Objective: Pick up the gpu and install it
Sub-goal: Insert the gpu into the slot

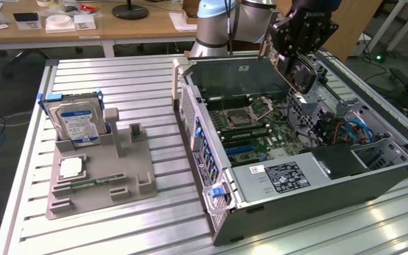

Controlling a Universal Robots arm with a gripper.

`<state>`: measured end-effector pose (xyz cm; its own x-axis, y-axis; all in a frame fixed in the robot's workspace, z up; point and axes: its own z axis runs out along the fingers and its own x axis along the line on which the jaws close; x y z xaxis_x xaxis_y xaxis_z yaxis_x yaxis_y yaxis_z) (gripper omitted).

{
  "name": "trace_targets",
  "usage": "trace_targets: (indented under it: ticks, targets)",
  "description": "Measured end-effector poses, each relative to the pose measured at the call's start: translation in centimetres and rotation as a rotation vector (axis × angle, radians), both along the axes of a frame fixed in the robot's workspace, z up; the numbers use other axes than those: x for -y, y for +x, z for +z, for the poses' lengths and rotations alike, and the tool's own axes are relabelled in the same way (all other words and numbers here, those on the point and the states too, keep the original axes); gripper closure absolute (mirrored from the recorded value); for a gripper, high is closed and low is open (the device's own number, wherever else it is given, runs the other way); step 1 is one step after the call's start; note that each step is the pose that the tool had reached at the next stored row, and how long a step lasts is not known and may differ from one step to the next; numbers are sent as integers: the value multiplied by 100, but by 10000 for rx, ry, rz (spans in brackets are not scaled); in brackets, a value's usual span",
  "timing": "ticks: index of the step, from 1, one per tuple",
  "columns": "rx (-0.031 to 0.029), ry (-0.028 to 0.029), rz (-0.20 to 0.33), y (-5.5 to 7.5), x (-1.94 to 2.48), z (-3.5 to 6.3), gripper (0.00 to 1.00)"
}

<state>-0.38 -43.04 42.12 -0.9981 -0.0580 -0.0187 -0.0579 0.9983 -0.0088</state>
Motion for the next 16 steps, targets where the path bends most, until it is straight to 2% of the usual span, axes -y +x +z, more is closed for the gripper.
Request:
trace_targets:
  ticks: [16]
  targets:
    - [-1, 0, 2700, -1, 0, -1, 72]
